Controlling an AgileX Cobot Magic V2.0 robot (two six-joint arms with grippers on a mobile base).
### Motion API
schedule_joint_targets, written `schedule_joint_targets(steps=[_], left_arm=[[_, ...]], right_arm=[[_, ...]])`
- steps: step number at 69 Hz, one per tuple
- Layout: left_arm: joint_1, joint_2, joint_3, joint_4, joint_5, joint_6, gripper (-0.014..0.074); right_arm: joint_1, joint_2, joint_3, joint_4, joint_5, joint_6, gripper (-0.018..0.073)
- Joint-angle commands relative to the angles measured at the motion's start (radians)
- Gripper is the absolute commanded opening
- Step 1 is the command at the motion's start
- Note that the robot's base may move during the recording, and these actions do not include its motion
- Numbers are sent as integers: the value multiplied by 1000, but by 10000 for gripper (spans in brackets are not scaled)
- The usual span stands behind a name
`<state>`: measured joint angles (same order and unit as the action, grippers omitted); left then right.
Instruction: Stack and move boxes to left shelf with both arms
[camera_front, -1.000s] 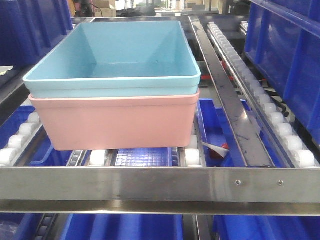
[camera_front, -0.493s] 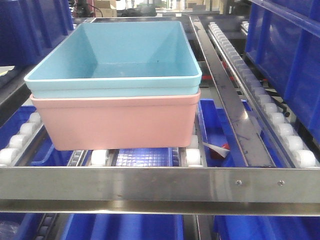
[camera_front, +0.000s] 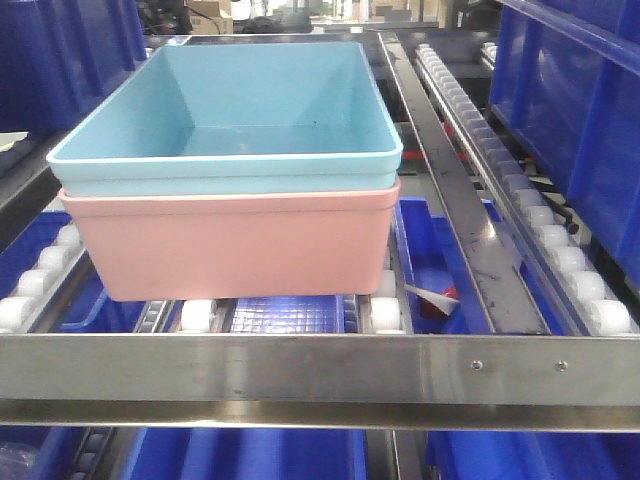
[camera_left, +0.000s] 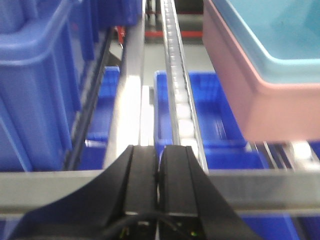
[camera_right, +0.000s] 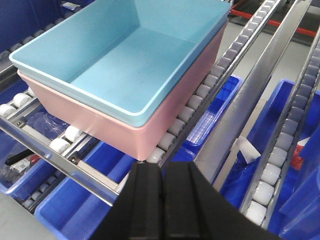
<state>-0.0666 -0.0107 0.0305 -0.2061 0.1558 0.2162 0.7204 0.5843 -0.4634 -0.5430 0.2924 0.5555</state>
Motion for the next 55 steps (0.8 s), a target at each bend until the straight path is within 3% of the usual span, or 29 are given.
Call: schedule_joint_targets(steps=[1,55], left_arm=[[3,-15,25,-11,-135,6,-4],[3,-15,25,-11,-138,6,-4]], right_arm=[[-5,-3,-27,-29,-74,-4,55],[-5,-3,-27,-29,-76,-4,55]])
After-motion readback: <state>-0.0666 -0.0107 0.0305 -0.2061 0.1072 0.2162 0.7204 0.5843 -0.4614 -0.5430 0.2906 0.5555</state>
